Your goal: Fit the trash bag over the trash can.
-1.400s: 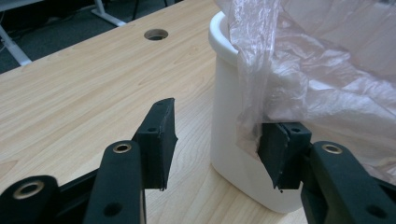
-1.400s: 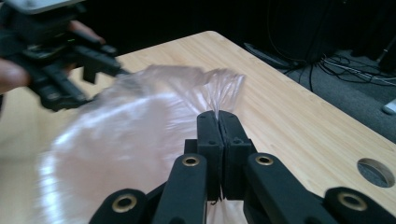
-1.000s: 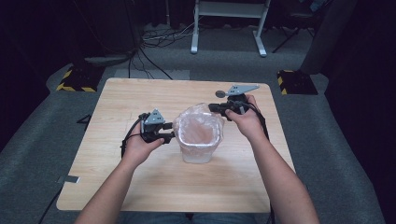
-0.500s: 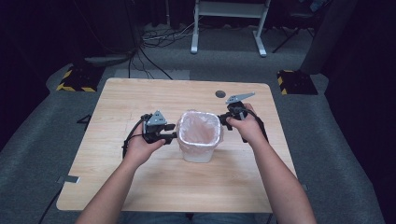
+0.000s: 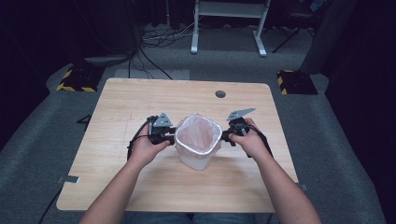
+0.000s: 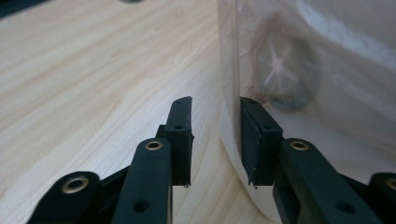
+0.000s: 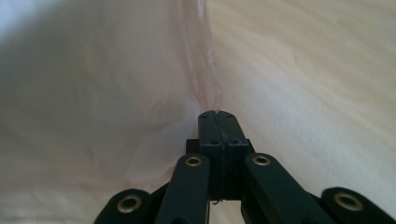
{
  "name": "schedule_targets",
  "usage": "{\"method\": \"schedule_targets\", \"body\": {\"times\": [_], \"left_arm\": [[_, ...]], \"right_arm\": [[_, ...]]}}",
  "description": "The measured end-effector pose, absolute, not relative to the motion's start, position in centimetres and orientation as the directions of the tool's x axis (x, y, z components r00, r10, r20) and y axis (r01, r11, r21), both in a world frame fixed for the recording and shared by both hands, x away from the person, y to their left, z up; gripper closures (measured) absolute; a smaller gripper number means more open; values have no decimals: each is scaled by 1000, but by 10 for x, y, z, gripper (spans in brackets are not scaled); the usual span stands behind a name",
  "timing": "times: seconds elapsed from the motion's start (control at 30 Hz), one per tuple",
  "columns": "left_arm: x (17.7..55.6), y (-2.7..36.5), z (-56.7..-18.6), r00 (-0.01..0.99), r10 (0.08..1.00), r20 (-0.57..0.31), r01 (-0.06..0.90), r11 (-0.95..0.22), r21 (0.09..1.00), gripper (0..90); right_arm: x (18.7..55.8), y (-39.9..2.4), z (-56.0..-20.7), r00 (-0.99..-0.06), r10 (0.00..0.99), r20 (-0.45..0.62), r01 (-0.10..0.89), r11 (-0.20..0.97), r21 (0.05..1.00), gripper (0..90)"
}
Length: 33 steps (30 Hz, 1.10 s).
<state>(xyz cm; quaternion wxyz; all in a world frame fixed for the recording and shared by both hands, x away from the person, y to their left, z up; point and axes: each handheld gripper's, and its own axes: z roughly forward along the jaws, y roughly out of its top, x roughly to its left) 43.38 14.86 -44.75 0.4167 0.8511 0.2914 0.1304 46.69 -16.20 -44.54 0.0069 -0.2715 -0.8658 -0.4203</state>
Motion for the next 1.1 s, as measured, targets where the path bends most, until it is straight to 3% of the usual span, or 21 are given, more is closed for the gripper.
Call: {"method": "schedule_targets", "body": {"times": [0.17, 0.2, 0.3, 0.4, 0.57, 0.8, 0.87, 0.9, 1.03, 1.1], "left_arm": [[429, 150, -458, 787, 616, -42, 413, -474, 778, 622], [426, 152, -457, 783, 621, -40, 412, -469, 781, 592], [417, 161, -448, 763, 646, 6, 378, -453, 807, 433], [407, 175, -435, 754, 656, -1, 347, -397, 850, 365], [385, 195, -416, 773, 635, -11, 291, -339, 895, 345], [361, 178, -415, 855, 518, 39, 223, -434, 873, 349], [362, 174, -415, 864, 503, 29, 224, -435, 872, 493], [363, 173, -416, 867, 497, 28, 222, -436, 872, 529], [368, 170, -417, 866, 499, 15, 243, -448, 861, 768], [370, 170, -419, 863, 505, 6, 256, -448, 857, 855]], "right_arm": [[449, -166, -459, -845, 488, 220, 488, 534, 691, 889], [446, -167, -459, -843, 492, 217, 488, 531, 692, 851], [440, -176, -454, -824, 551, 135, 455, 499, 738, 621], [434, -186, -442, -802, 592, 82, 408, 442, 799, 461], [424, -201, -420, -804, 593, 31, 333, 407, 851, 396], [413, -194, -408, -893, 450, -26, 217, 480, 850, 420], [413, -191, -407, -904, 424, -48, 182, 485, 855, 614], [413, -190, -406, -915, 400, -46, 169, 486, 858, 670], [417, -189, -407, -930, 368, -18, 176, 489, 854, 875], [419, -190, -409, -926, 378, -1, 195, 479, 856, 900]]}}
